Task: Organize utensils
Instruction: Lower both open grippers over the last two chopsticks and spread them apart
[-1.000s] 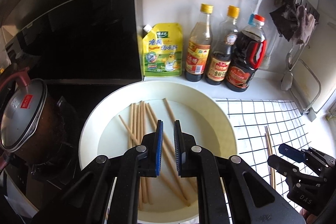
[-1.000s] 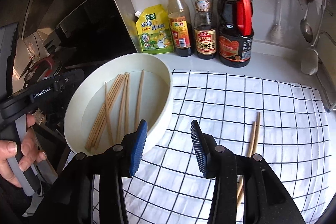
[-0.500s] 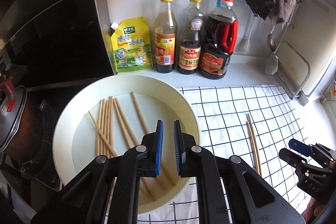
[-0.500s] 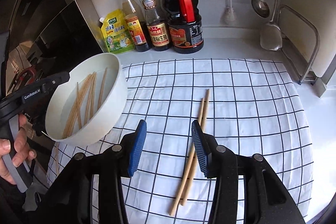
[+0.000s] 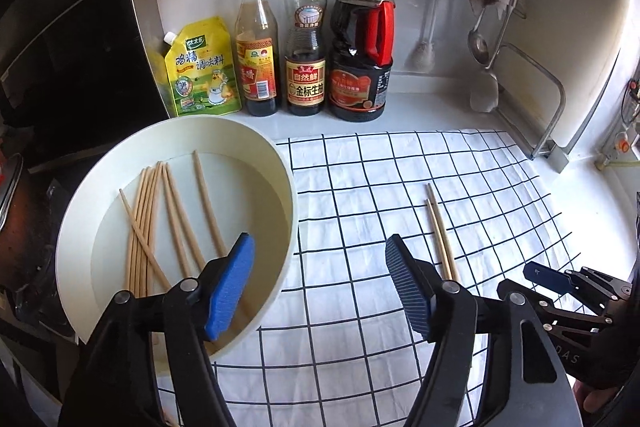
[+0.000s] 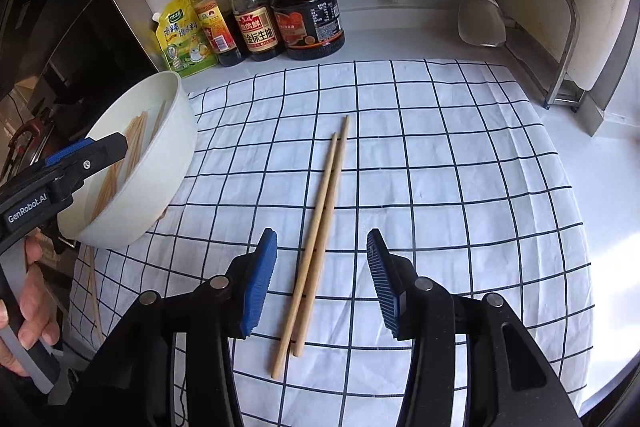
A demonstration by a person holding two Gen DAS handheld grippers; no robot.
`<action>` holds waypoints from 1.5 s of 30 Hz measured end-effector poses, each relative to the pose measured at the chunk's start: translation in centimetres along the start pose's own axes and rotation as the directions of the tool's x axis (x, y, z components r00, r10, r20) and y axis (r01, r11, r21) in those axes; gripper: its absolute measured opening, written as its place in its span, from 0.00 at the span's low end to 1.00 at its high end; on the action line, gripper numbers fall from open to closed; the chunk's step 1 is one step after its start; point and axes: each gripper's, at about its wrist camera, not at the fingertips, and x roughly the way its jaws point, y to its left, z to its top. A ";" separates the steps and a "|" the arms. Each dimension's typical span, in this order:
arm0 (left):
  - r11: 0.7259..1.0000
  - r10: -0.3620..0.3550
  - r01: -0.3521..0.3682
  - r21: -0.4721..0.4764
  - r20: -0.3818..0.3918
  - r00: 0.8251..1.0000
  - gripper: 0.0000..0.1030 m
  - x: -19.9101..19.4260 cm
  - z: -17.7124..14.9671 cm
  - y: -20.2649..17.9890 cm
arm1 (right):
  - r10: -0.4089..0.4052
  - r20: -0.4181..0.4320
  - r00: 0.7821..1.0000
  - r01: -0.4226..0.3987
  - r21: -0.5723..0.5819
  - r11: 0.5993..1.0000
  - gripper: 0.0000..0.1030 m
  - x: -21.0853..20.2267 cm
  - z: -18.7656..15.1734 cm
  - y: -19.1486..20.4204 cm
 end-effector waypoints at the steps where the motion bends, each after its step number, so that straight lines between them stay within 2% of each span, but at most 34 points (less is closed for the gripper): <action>1: 1.000 0.001 -0.001 0.005 0.004 1.000 0.69 -0.1 -0.1 -0.4 | 0.000 -0.003 1.000 0.000 0.001 1.000 0.44 0.1 -0.1 -0.1; 7: 1.000 -0.007 0.007 0.022 0.005 1.000 0.81 0.1 -0.8 -2.2 | -0.005 -0.015 1.000 0.005 0.017 1.000 0.46 0.9 -0.6 -0.7; 16: 0.999 -0.008 0.010 0.037 -0.047 0.999 0.83 2.2 -2.1 -4.2 | -0.002 -0.022 1.000 0.003 0.009 1.000 0.46 2.1 -0.9 -0.9; 28: 1.000 0.004 -0.002 0.019 -0.099 0.995 0.85 4.1 -3.0 -4.5 | -0.006 -0.045 0.999 0.007 0.010 1.000 0.46 3.9 -1.3 -0.8; 45: 0.999 0.016 -0.012 0.034 -0.114 0.993 0.85 4.4 -3.7 -5.0 | -0.063 -0.096 0.993 0.061 -0.027 0.998 0.46 5.8 -2.1 -0.7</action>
